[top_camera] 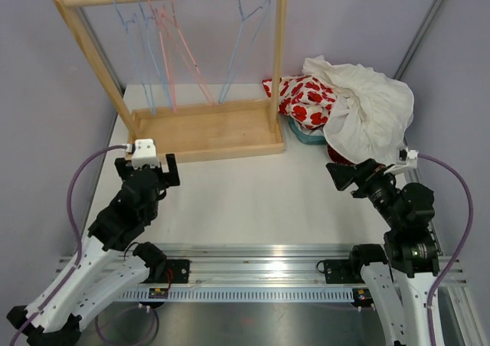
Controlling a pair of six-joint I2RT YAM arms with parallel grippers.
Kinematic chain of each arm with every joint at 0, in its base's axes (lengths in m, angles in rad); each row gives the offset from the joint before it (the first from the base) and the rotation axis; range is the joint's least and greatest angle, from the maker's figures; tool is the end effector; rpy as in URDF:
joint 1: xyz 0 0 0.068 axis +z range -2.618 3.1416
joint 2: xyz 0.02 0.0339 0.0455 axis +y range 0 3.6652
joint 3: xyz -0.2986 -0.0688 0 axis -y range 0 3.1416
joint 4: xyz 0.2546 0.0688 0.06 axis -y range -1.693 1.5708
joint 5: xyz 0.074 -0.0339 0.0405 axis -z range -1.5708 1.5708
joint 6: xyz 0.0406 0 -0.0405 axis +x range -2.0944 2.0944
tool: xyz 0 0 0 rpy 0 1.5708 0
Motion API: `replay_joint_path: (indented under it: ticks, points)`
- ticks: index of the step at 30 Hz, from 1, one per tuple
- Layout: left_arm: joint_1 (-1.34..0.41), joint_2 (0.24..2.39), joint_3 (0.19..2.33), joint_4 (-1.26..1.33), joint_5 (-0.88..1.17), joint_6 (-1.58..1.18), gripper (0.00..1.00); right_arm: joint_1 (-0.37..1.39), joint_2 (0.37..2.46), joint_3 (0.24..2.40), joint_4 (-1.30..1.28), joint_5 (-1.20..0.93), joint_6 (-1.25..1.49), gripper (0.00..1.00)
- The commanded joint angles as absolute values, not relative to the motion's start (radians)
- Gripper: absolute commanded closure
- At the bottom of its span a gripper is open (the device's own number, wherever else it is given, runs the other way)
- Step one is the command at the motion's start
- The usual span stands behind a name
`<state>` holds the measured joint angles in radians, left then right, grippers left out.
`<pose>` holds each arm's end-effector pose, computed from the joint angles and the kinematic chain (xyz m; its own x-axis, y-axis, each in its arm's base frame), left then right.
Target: Remove the skirt from the hanger
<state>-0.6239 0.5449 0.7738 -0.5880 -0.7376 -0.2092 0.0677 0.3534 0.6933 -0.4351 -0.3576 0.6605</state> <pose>0.0942 -0.0342 0.3479 -0.2627 -0.0003 -0.9649 -0.1362 0.9900 0.0368 0.0703 0.0190 0.3476 -0.3271 0.5538 -0.7657 -0.2664 0.7234 0.6370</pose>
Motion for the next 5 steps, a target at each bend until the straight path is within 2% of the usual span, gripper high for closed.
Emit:
replay_joint_path:
  ticks: [1, 5]
  points:
    - [-0.615, 0.601, 0.732, -0.284, -0.786, -0.068, 0.01, 0.072, 0.351, 0.811, -0.551, -0.273, 0.445, 0.01]
    - [-0.494, 0.724, 0.756, -0.197, -0.668, -0.025, 0.01, 0.081, 0.359, 0.864, -0.549, -0.295, 0.425, 0.0]
